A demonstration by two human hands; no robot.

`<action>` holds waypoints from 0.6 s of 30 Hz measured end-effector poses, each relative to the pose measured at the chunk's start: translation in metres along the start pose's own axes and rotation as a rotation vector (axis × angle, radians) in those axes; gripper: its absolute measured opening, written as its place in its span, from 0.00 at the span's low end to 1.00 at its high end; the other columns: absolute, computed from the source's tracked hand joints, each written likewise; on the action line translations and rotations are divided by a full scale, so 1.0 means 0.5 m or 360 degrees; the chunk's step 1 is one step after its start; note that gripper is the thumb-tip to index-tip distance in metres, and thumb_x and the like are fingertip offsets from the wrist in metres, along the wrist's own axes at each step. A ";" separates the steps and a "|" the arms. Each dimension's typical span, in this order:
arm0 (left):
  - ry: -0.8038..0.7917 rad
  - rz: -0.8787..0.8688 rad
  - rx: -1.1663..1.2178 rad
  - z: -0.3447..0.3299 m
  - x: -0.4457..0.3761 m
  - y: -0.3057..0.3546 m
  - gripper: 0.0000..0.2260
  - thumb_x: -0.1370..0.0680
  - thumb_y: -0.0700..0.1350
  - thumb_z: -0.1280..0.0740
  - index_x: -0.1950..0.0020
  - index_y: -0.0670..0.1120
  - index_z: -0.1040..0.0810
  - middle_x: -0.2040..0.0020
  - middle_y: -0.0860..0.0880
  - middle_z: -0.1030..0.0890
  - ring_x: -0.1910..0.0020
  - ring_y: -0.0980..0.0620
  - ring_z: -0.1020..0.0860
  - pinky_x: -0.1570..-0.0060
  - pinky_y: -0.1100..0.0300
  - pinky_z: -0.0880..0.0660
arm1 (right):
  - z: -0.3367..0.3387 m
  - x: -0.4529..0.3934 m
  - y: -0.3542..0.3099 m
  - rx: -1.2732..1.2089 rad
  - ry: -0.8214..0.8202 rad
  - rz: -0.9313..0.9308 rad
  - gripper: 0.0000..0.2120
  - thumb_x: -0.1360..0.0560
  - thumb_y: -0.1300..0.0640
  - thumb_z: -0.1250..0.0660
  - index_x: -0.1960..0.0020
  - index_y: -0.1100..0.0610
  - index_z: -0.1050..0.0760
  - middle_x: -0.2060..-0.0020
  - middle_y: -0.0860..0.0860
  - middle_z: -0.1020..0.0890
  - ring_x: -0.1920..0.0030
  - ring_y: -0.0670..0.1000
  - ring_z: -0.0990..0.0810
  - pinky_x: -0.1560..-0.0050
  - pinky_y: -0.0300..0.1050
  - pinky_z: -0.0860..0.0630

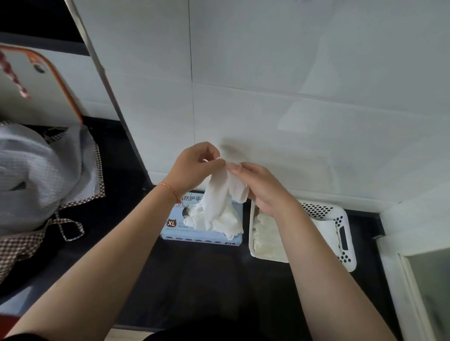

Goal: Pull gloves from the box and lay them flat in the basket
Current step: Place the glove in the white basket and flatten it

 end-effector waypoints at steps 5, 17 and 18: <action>-0.0162 0.0141 -0.0171 -0.044 0.011 -0.040 0.06 0.26 0.42 0.27 0.51 0.48 0.21 0.57 0.45 0.18 0.62 0.52 0.22 0.58 0.53 0.23 | 0.068 0.025 -0.021 0.0322 0.0341 0.0133 0.05 0.23 0.57 0.31 0.53 0.58 0.18 0.60 0.52 0.17 0.59 0.51 0.19 0.57 0.44 0.26; -0.0355 0.0043 -0.0618 -0.112 -0.002 -0.005 0.11 0.30 0.51 0.22 0.56 0.46 0.20 0.53 0.52 0.22 0.53 0.53 0.23 0.51 0.64 0.30 | 0.114 0.090 -0.103 0.0637 0.0606 0.0345 0.10 0.24 0.59 0.37 0.59 0.64 0.24 0.70 0.50 0.29 0.70 0.46 0.32 0.67 0.42 0.35; -0.0344 0.0026 -0.0612 -0.113 -0.003 -0.001 0.10 0.30 0.52 0.22 0.58 0.49 0.20 0.53 0.53 0.21 0.51 0.54 0.23 0.49 0.63 0.29 | 0.125 0.096 -0.105 0.0598 0.0640 0.0364 0.09 0.24 0.57 0.35 0.58 0.63 0.23 0.68 0.51 0.26 0.68 0.46 0.29 0.65 0.42 0.32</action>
Point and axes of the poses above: each hand's wrist, its own x-axis away from the middle knuckle, its own z-axis out of the back of the hand, y = z × x, the point moved 9 cm from there along -x, towards the middle knuckle
